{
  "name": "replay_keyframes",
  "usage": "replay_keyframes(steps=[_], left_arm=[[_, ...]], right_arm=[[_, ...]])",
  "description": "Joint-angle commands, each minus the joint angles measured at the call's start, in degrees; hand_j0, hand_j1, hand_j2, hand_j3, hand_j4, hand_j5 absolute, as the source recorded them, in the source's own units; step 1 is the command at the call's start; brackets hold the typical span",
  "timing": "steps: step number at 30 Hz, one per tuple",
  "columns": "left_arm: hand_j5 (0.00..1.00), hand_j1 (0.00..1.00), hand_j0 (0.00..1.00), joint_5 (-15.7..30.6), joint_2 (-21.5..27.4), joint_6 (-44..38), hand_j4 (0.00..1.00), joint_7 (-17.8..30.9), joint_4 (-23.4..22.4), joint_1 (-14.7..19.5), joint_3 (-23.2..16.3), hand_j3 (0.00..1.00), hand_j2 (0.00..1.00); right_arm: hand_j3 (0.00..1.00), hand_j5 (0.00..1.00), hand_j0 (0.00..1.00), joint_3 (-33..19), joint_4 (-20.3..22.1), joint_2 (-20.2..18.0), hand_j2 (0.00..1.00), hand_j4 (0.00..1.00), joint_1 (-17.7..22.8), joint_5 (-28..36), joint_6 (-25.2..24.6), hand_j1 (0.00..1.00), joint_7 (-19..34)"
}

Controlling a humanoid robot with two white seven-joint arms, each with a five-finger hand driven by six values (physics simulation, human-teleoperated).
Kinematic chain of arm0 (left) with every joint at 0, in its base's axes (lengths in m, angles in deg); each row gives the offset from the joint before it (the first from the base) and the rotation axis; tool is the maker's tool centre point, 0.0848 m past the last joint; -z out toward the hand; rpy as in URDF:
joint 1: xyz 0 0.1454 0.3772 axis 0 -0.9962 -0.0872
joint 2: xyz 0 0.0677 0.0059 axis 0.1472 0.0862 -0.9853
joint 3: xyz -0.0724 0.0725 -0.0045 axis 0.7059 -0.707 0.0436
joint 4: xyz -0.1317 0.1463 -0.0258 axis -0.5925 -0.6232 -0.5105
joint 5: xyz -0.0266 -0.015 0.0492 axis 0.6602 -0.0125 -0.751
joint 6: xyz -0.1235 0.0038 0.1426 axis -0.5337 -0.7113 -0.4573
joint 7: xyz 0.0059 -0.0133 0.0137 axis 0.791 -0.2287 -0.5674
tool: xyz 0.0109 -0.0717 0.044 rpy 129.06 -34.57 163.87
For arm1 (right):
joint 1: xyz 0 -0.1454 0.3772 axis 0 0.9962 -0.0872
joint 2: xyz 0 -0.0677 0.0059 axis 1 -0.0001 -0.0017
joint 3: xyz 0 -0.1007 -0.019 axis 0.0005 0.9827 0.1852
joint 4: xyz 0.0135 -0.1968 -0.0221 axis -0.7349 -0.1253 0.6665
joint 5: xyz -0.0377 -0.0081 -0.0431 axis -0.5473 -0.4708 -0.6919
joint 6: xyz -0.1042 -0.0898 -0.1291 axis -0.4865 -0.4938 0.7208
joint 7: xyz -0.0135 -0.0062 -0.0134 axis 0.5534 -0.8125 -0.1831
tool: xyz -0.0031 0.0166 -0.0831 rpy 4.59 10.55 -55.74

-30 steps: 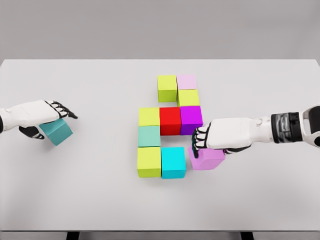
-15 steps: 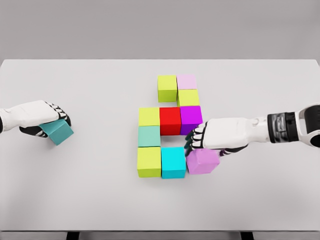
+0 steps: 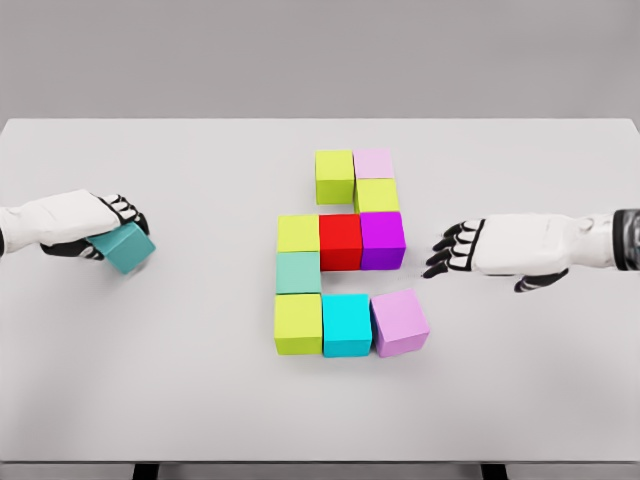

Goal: Assemble the squares on the desktop into the number 2

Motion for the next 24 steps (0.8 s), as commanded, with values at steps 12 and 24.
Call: replay_keyframes(steps=[12,24], left_arm=[[0.3,0.3,0.3,0.1,-7.2,-0.2,0.3,-0.1,0.2,3.3,-0.6,0.3,0.3],[0.28,0.28,0.28,0.2,-11.8,-0.2,0.28,-0.1,-0.2,6.9,-3.3,0.28,0.28]], right_arm=[[1.0,1.0,1.0,3.7,0.2,-5.4,1.0,1.0,2.5,0.2,-0.1,1.0,0.0],[1.0,1.0,1.0,6.9,0.3,-2.9,1.0,1.0,2.5,0.2,-0.1,1.0,0.0]])
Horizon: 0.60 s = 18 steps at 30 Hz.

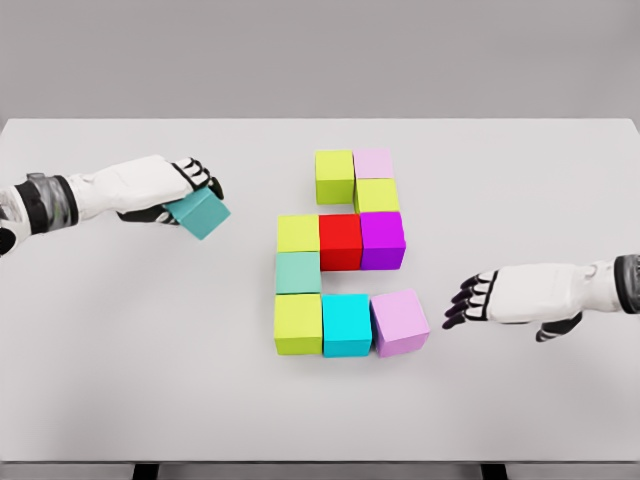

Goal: Assemble the squares on the desktop into the number 2

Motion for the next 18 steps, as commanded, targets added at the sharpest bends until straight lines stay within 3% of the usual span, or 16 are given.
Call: replay_keyframes(steps=[1,5,10,18], left_arm=[[0.27,0.27,0.27,0.6,-0.9,-0.5,0.27,-0.1,-0.1,0.1,-1.0,0.27,0.27],[0.27,0.27,0.27,0.6,-2.3,-6.9,0.27,-0.1,-0.6,1.1,-1.1,0.27,0.27],[0.27,0.27,0.27,0.6,-5.6,-9.3,0.27,-0.1,-5.8,4.0,-1.2,0.27,0.27],[0.26,0.26,0.26,0.6,-10.7,-19.3,0.26,-0.1,-8.0,5.8,-2.6,0.26,0.26]], right_arm=[[1.0,1.0,1.0,0.6,0.1,0.4,1.0,1.0,0.0,0.3,-0.1,1.0,0.0],[1.0,1.0,1.0,1.3,0.1,1.1,1.0,1.0,-0.1,0.3,-0.1,1.0,0.0],[1.0,1.0,1.0,1.4,0.1,1.5,1.0,1.0,-0.2,0.3,-0.1,1.0,0.0],[1.0,1.0,1.0,1.6,0.1,2.7,1.0,1.0,-0.2,0.3,-0.1,1.0,0.0]])
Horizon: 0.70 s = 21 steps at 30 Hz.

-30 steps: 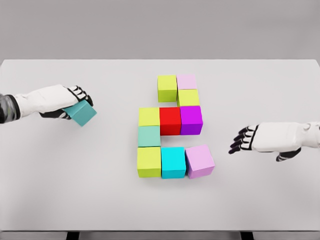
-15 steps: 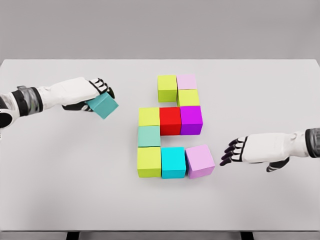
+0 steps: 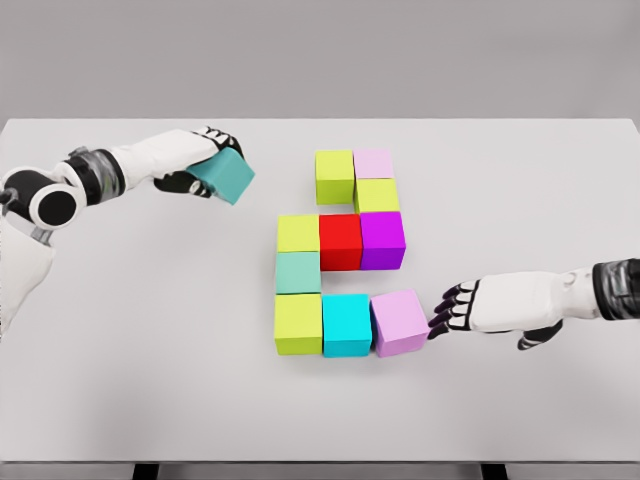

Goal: Assemble the squares on the desktop into the number 2

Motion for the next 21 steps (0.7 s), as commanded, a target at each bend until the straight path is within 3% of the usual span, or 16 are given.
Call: replay_keyframes(steps=[1,9,16,21], left_arm=[[0.26,0.26,0.26,0.3,-1.4,-3.3,0.26,0.0,-0.7,0.0,-0.3,0.26,0.26],[0.27,0.27,0.27,0.1,-5.8,-17.6,0.27,0.0,0.2,2.1,-1.0,0.27,0.27],[0.27,0.27,0.27,-0.1,-6.5,-34.8,0.27,0.0,0.4,4.6,-7.2,0.27,0.27],[0.27,0.27,0.27,-4.4,-6.7,-39.9,0.27,0.0,1.9,5.4,-7.7,0.27,0.27]], right_arm=[[1.0,1.0,1.0,0.0,0.0,0.2,1.0,1.0,0.0,0.3,-0.1,1.0,0.0],[1.0,1.0,1.0,0.7,0.1,0.3,1.0,1.0,0.0,0.3,-0.1,1.0,0.0],[1.0,1.0,1.0,1.4,0.1,0.8,1.0,1.0,-0.1,0.3,-0.1,1.0,0.0],[1.0,1.0,1.0,1.4,0.1,1.4,1.0,1.0,-0.2,0.3,-0.1,1.0,0.0]])
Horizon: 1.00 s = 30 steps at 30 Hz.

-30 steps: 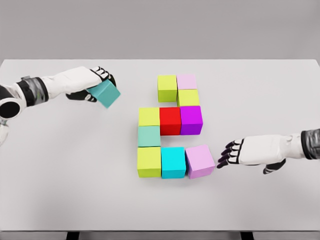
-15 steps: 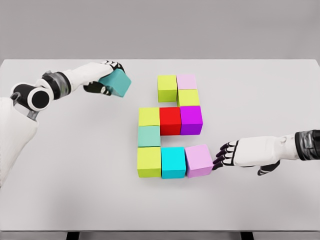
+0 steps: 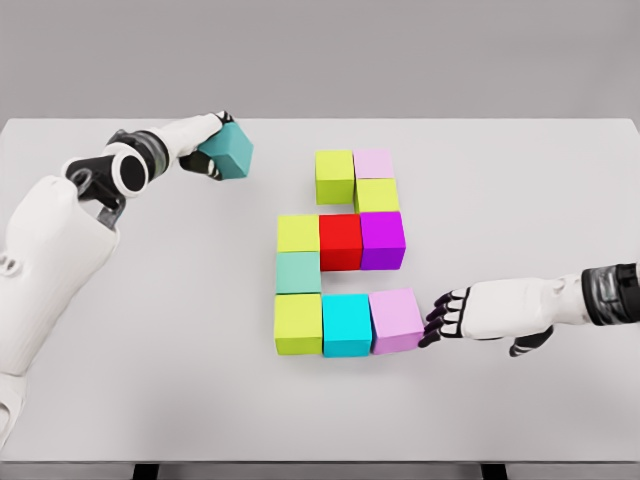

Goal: Assemble the squares on the desktop into the number 2

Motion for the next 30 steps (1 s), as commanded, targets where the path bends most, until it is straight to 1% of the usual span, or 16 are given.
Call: replay_keyframes(steps=[1,2,3,8,16,19,21,22,23,24,25,26,28,29,30], left_arm=[[0.27,0.27,0.27,-1.8,-0.9,-2.3,0.27,-0.1,0.7,0.1,-0.7,0.27,0.27],[0.27,0.27,0.27,-2.5,-1.3,-2.7,0.27,-0.1,0.7,0.2,-1.3,0.27,0.27],[0.27,0.27,0.27,-4.1,-1.4,-3.1,0.27,-0.1,0.7,0.4,-2.7,0.27,0.27],[0.27,0.27,0.27,-8.2,-4.9,-3.7,0.27,-0.1,0.7,0.4,-2.8,0.27,0.27],[0.27,0.27,0.27,-8.2,-6.7,-12.5,0.27,-0.1,0.4,0.3,-4.2,0.27,0.27],[0.27,0.27,0.27,-8.2,-7.4,-15.1,0.27,-0.1,0.5,0.3,-4.2,0.27,0.27],[0.27,0.27,0.27,-8.1,-7.5,-15.2,0.27,-0.1,1.0,0.2,-4.3,0.27,0.27],[0.27,0.27,0.27,-8.1,-7.5,-15.2,0.27,-0.1,2.3,0.1,-5.2,0.27,0.27],[0.26,0.26,0.26,-8.1,-7.5,-15.2,0.26,-0.1,4.3,-0.1,-5.8,0.26,0.26],[0.26,0.26,0.26,-8.2,-7.4,-15.2,0.26,-0.1,5.6,-0.3,-6.4,0.26,0.26],[0.25,0.25,0.25,-8.1,-7.3,-15.2,0.25,-0.1,6.5,-0.2,-6.7,0.25,0.25],[0.25,0.25,0.25,-8.1,-7.3,-15.2,0.25,-0.1,6.9,-0.3,-6.7,0.25,0.25],[0.25,0.25,0.25,-8.1,-7.3,-15.2,0.25,-0.1,6.9,-0.3,-6.7,0.25,0.25],[0.25,0.25,0.25,-8.1,-7.2,-15.2,0.25,-0.1,6.9,-0.3,-6.7,0.25,0.25],[0.25,0.25,0.25,-8.1,-7.2,-15.2,0.25,-0.1,6.8,-0.4,-6.7,0.25,0.25]], right_arm=[[1.0,1.0,1.0,0.0,0.0,0.4,1.0,1.0,0.0,0.3,-0.1,1.0,0.0],[1.0,1.0,1.0,0.0,0.1,0.4,1.0,1.0,0.0,0.3,-0.1,1.0,0.0],[1.0,1.0,1.0,0.0,0.1,0.4,1.0,1.0,0.0,0.3,-0.1,1.0,0.0],[1.0,1.0,1.0,1.5,0.1,0.6,1.0,1.0,-0.1,0.2,-0.1,1.0,0.0],[1.0,1.0,1.0,1.5,0.0,-0.4,1.0,1.0,-0.2,0.2,-0.1,1.0,0.0],[1.0,1.0,1.0,1.1,-0.1,-2.6,1.0,1.0,-1.1,0.2,-0.1,1.0,0.0],[1.0,1.0,1.0,-0.9,-0.2,-4.4,1.0,1.0,-1.9,0.2,-0.1,1.0,0.0],[1.0,1.0,1.0,-4.5,-0.3,-5.4,1.0,1.0,-1.9,0.3,-0.1,1.0,0.0],[1.0,1.0,1.0,-9.9,-0.5,-6.9,1.0,1.0,-1.7,0.6,-0.1,1.0,0.0],[1.0,1.0,1.0,-15.1,-0.8,-7.2,1.0,1.0,-0.9,1.1,-0.1,1.0,0.0],[1.0,1.0,1.0,-19.7,-2.4,-7.3,1.0,1.0,0.2,2.3,-0.1,1.0,0.0],[1.0,1.0,1.0,-22.1,-5.2,-7.1,1.0,1.0,1.5,5.0,-0.1,1.0,0.0],[1.0,1.0,1.0,-23.6,-11.4,-6.8,1.0,1.0,1.8,10.9,-0.1,1.0,0.0],[1.0,1.0,1.0,-23.6,-15.6,-6.4,1.0,1.0,1.9,15.9,-0.1,1.0,0.0],[1.0,1.0,1.0,-23.6,-17.6,-7.0,1.0,1.0,2.8,18.7,-0.1,1.0,0.0]])
